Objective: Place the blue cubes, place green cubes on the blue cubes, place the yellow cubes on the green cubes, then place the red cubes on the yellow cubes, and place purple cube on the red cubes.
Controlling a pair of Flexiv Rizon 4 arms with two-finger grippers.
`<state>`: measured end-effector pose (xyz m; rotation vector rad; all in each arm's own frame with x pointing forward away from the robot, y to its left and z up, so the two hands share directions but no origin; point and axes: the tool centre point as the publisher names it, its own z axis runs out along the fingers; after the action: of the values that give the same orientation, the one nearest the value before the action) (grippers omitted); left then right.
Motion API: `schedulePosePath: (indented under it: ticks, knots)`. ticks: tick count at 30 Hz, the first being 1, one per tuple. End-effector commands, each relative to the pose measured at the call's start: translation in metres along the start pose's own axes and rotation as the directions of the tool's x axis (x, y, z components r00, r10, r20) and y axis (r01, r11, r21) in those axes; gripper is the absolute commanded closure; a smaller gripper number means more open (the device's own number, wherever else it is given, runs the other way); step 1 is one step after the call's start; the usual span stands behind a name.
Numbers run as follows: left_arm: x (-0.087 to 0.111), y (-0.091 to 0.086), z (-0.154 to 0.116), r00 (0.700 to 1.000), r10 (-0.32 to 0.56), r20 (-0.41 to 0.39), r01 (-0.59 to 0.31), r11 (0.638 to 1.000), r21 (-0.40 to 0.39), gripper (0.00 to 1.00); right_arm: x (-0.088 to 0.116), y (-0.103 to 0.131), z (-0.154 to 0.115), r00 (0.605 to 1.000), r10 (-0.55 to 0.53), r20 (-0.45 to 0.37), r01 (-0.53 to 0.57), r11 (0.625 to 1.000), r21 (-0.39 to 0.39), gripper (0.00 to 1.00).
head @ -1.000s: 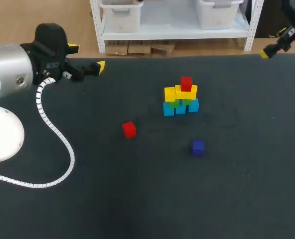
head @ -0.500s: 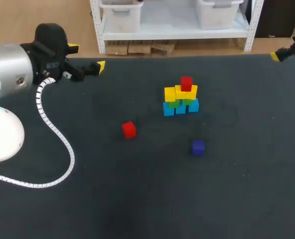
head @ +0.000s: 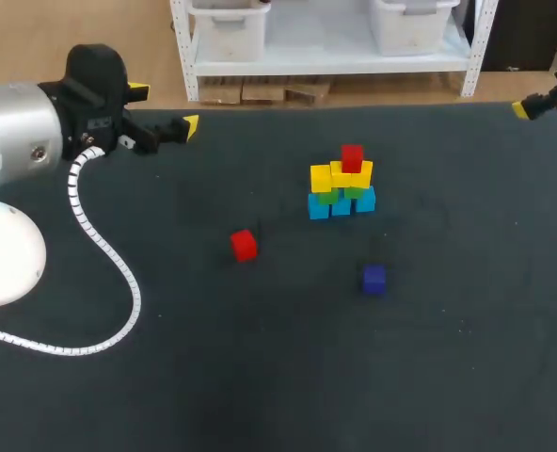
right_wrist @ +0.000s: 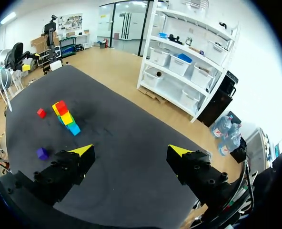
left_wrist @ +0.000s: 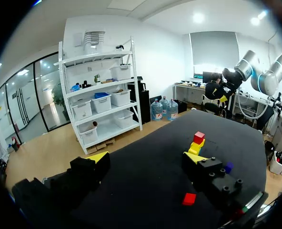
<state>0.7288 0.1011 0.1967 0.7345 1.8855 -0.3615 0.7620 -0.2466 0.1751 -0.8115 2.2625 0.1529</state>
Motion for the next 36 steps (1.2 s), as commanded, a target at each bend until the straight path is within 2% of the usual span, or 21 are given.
schedulePosePath:
  ticks: [1, 14, 16, 18, 19, 20, 22, 24, 28, 31, 34, 36]
  knots:
    - [0.002, 0.003, -0.001, 1.0, 0.002, 0.008, -0.002, 1.0, 0.009, 0.0, 0.001, 0.002, 0.0, 1.0, 0.001, 0.0, -0.001, 1.0, 0.01, 0.0]
    - [0.002, 0.003, -0.001, 1.0, 0.002, 0.008, -0.002, 1.0, 0.009, 0.0, 0.001, 0.002, 0.0, 1.0, 0.001, 0.0, -0.001, 1.0, 0.01, 0.0]
    - [-0.01, -0.001, -0.007, 0.998, 0.063, -0.006, -0.063, 0.998, 0.006, 0.0, 0.001, 0.002, 0.0, 1.0, 0.001, 0.0, -0.001, 1.0, 0.01, 0.0]
    - [-0.021, -0.004, -0.013, 0.999, 0.045, -0.009, -0.045, 0.999, 0.018, 0.0, 0.001, 0.002, 0.0, 1.0, 0.001, 0.0, -0.001, 1.0, 0.01, 0.0]
    - [-0.024, -0.007, -0.015, 0.999, 0.03, -0.044, -0.029, 0.999, 0.034, 0.0, 0.001, 0.002, 0.0, 1.0, 0.001, 0.0, -0.001, 1.0, 0.01, 0.0]
    - [-0.028, -0.012, -0.017, 0.998, 0.045, -0.039, -0.043, 0.998, 0.05, 0.0, 0.001, 0.002, 0.0, 1.0, 0.001, 0.0, -0.001, 1.0, 0.01, 0.0]
    - [-0.033, -0.023, -0.019, 0.989, 0.119, -0.087, -0.114, 0.992, 0.058, 0.0, 0.001, 0.002, 0.0, 1.0, 0.001, 0.0, -0.001, 1.0, 0.01, 0.0]
    - [-0.035, -0.033, -0.02, 0.986, 0.115, -0.118, -0.104, 0.99, 0.093, 0.0, 0.001, 0.002, 0.0, 1.0, 0.001, 0.0, -0.001, 1.0, 0.01, 0.0]
    - [-0.03, -0.052, -0.016, 0.957, 0.201, -0.208, -0.181, 0.977, 0.114, 0.0, 0.001, 0.002, 0.0, 1.0, 0.001, 0.0, -0.001, 1.0, 0.01, 0.0]
    - [-0.014, -0.065, -0.008, 0.921, 0.271, -0.281, -0.227, 0.957, 0.181, 0.0, 0.001, 0.002, 0.0, 1.0, 0.001, 0.0, -0.001, 1.0, 0.01, 0.0]
    - [0.004, -0.081, 0.0, 0.87, 0.325, -0.37, -0.246, 0.938, 0.246, 0.0, 0.001, 0.002, 0.0, 1.0, 0.001, 0.0, -0.001, 1.0, 0.01, 0.0]
    - [0.015, -0.096, 0.006, 0.825, 0.37, -0.427, -0.26, 0.919, 0.295, 0.0, 0.001, 0.002, 0.0, 1.0, 0.001, 0.0, -0.001, 1.0, 0.01, 0.0]
